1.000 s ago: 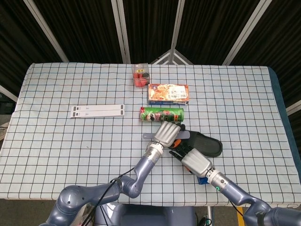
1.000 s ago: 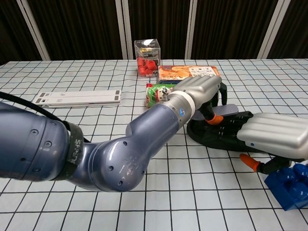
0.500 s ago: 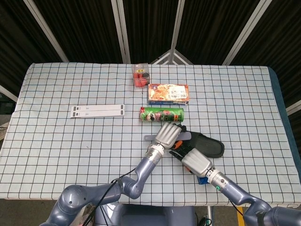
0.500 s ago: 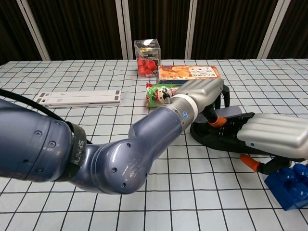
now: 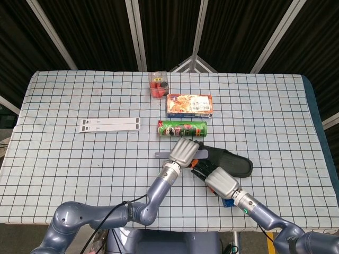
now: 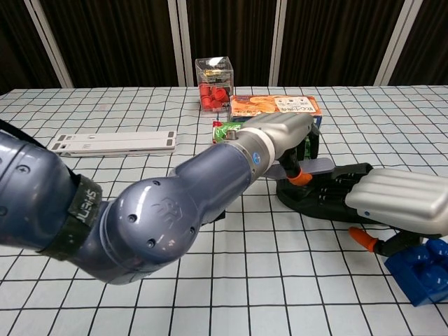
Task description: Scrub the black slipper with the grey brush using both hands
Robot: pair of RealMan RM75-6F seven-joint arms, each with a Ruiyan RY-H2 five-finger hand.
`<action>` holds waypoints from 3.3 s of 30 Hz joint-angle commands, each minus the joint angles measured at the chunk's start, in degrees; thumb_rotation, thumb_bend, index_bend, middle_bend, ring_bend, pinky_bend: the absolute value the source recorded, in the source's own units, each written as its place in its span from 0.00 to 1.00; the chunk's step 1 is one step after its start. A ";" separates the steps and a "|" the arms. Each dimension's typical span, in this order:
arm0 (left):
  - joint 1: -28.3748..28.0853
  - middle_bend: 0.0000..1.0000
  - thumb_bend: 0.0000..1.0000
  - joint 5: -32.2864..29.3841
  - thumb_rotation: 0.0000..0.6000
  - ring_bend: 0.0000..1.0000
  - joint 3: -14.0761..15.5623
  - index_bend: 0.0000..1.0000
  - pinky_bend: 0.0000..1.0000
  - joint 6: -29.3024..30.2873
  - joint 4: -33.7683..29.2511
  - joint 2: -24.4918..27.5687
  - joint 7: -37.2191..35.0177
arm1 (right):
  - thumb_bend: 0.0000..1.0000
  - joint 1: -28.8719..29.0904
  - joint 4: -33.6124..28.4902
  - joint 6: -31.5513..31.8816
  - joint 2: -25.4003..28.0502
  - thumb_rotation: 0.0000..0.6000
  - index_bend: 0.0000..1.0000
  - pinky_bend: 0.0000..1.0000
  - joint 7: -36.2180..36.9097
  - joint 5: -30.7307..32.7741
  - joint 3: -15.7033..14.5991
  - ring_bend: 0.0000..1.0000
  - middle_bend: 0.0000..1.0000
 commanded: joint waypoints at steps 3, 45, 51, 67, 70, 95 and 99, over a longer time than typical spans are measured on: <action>-0.42 0.62 0.64 3.81 1.00 0.51 -0.12 0.49 0.54 0.61 1.38 -0.92 -4.16 | 0.74 0.17 0.39 -0.16 -0.29 1.00 0.00 0.13 0.27 0.05 -0.16 0.07 0.12; -4.73 0.64 0.65 -2.48 1.00 0.52 0.21 0.51 0.54 -4.55 6.68 -2.91 0.23 | 0.74 0.55 -0.15 0.07 0.42 1.00 0.00 0.13 0.03 0.75 -0.78 0.07 0.12; -5.84 0.64 0.65 5.10 1.00 0.52 0.44 0.51 0.54 -4.97 13.39 -6.41 -9.30 | 0.74 0.44 0.14 0.26 1.00 1.00 0.00 0.13 0.53 1.00 -0.82 0.07 0.12; -5.41 0.64 0.66 2.94 1.00 0.53 0.74 0.52 0.55 -6.11 14.43 -6.08 -6.86 | 0.74 0.21 -0.30 0.56 1.52 1.00 0.00 0.13 0.32 1.34 -0.83 0.07 0.12; -4.98 0.64 0.65 -0.95 1.00 0.53 1.50 0.51 0.55 -6.37 11.81 -4.27 0.38 | 0.74 0.20 -0.66 0.63 1.63 1.00 0.00 0.13 -0.07 1.37 -0.77 0.07 0.12; 2.42 0.64 0.66 -2.13 1.00 0.53 4.59 0.51 0.55 1.15 -16.98 11.36 4.43 | 0.74 -1.99 -3.29 6.31 4.22 1.00 0.00 0.06 -3.57 1.46 0.81 0.07 0.12; 5.16 0.64 0.66 -2.40 1.00 0.53 5.83 0.51 0.55 2.63 -24.76 17.10 3.96 | 0.74 -3.03 -5.67 7.77 6.27 1.00 0.00 0.06 -6.13 2.14 1.17 0.07 0.12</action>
